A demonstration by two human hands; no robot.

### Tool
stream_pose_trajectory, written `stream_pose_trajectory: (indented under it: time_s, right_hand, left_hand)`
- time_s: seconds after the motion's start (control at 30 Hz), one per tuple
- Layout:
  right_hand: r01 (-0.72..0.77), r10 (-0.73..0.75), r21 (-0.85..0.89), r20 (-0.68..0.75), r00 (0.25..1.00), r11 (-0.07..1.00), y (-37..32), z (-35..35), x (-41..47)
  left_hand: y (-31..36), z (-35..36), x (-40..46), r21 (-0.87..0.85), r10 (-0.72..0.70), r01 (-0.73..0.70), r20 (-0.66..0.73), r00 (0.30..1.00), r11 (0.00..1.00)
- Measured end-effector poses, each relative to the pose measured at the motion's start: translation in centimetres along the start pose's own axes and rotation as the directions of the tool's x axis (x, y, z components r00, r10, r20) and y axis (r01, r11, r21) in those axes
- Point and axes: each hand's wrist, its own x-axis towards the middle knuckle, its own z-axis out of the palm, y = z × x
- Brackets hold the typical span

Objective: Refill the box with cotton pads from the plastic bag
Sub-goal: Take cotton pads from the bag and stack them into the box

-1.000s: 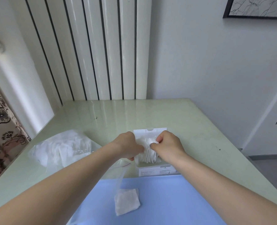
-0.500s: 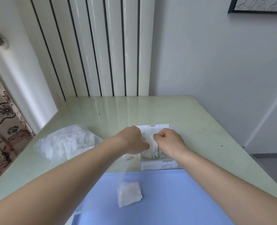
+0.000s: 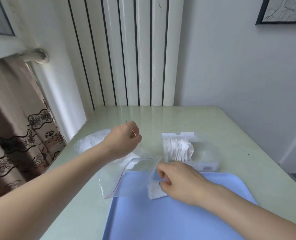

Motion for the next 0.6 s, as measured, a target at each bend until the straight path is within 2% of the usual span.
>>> stream_pose_trajectory:
  time_s: [0.1,0.23,0.4,0.6]
  right_hand:
    - [0.003,-0.005,-0.113,-0.019,1.0,0.994,-0.5,2.4,-0.1]
    - [-0.177,0.179,0.111,-0.006,0.984,0.978,-0.4,3.8,-0.1]
    - [-0.2,0.203,0.138,-0.012,0.979,0.97,-0.5,4.3,0.0]
    - [-0.301,0.282,0.271,0.105,0.954,0.914,-0.3,2.9,-0.1]
  left_hand:
    - [-0.8,0.0,-1.5,-0.005,0.007,-0.007,0.049,0.999,1.0]
    - [-1.5,0.1,-2.9,-0.037,0.019,-0.017,0.071,0.997,0.999]
    - [-1.4,0.7,-3.8,-0.05,0.06,-0.055,0.102,0.993,0.997]
    - [-0.6,0.5,-4.0,-0.037,0.147,-0.146,0.035,0.988,0.989]
